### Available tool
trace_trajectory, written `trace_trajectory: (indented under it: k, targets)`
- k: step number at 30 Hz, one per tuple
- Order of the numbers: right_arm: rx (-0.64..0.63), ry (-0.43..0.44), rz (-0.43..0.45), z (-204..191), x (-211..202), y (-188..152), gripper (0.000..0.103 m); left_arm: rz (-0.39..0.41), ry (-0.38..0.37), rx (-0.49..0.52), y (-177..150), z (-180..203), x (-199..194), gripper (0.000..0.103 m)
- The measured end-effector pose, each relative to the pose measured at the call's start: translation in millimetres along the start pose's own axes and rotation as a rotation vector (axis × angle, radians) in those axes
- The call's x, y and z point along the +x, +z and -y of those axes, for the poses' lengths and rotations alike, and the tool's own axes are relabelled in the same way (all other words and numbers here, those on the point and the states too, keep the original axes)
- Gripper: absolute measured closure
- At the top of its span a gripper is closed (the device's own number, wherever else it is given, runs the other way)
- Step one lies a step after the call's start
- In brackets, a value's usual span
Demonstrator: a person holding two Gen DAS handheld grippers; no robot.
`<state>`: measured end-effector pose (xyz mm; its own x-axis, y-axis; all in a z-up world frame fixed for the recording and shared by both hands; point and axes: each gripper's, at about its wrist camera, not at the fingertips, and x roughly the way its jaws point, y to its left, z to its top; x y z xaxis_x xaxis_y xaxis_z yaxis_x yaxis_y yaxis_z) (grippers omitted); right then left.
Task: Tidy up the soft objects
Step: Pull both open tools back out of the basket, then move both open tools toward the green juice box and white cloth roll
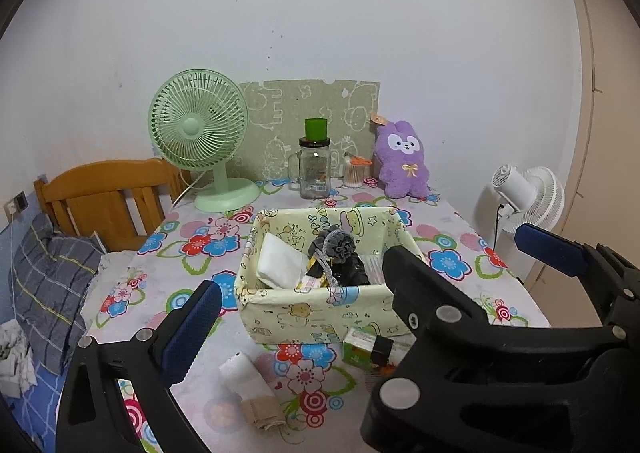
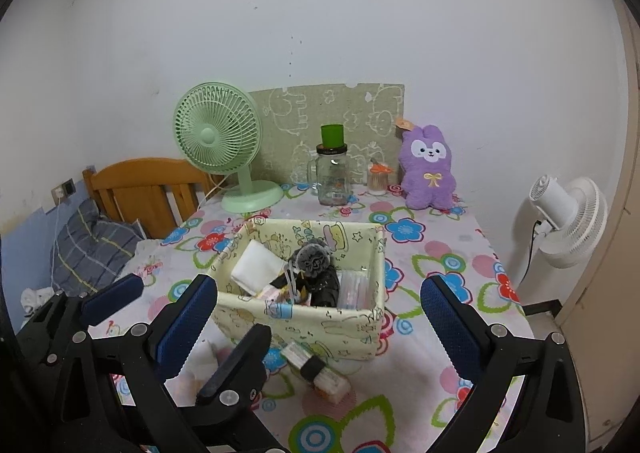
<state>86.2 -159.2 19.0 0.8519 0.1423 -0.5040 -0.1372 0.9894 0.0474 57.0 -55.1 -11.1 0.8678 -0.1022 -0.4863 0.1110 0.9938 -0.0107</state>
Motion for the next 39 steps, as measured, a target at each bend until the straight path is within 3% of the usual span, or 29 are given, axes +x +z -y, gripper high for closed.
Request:
trace_trajectory:
  k: [18, 25, 39]
  targets:
    - [-0.007, -0.040, 0.013, 5, -27, -33, 0.000, -0.013, -0.035, 0.002, -31, 13, -17, 0.000]
    - [0.009, -0.066, 0.012, 6, -25, -47, 0.000, -0.034, -0.029, -0.007, -44, 12, -12, 0.000]
    - [0.043, -0.038, -0.056, 7, -5, -78, 0.000, -0.074, -0.005, -0.041, -74, 2, 3, 0.000]
